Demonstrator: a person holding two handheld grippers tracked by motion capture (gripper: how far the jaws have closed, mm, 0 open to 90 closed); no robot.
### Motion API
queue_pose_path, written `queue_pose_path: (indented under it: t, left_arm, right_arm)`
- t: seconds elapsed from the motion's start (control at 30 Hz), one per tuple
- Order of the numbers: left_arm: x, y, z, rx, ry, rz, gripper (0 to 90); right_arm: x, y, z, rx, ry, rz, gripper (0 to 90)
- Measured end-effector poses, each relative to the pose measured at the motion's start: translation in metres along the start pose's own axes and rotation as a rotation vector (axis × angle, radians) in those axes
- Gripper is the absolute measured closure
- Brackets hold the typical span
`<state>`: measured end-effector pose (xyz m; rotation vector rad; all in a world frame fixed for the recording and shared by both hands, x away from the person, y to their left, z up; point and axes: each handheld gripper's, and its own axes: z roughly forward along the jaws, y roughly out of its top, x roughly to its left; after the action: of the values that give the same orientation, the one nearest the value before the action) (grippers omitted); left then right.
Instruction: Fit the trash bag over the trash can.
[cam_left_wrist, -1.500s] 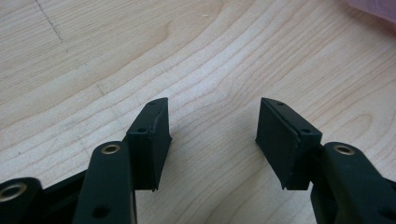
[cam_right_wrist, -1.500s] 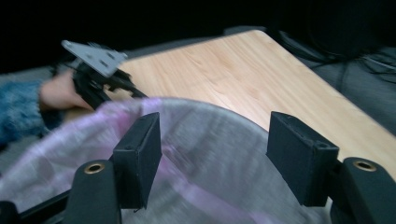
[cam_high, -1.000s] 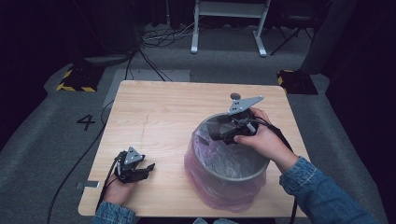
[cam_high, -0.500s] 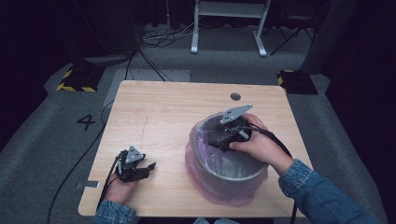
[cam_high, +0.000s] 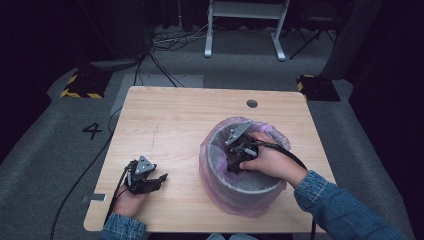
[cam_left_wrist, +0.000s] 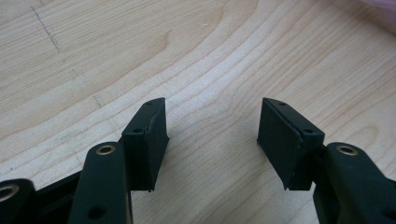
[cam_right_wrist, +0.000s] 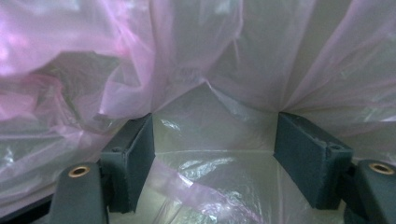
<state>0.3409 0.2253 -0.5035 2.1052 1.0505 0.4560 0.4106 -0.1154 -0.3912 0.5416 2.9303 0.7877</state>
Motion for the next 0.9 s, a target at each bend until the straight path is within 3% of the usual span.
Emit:
queue_pose_path:
  t: [0.27,0.33,0.47,0.67,0.9]
  left_arm:
    - [0.0,0.0,0.0,0.0,0.001,0.0,42.2]
    - [0.0,0.0,0.0,0.0,0.001,0.0,42.2]
    - [0.0,0.0,0.0,0.0,0.001,0.0,42.2]
    - [0.0,0.0,0.0,0.0,0.001,-0.001,42.2]
    - [0.0,0.001,0.0,0.0,0.001,0.003,42.1]
  right_arm:
    - [0.005,-0.003,0.017,0.143,0.066,0.012,28.1]
    - [0.007,-0.003,0.018,0.152,0.066,0.006,28.1]
    - [0.006,-0.001,0.009,0.086,0.055,0.019,27.8]
    - [0.007,0.005,-0.03,-0.078,0.017,0.042,27.9]
    - [0.008,0.007,-0.064,-0.215,-0.012,0.08,31.1]
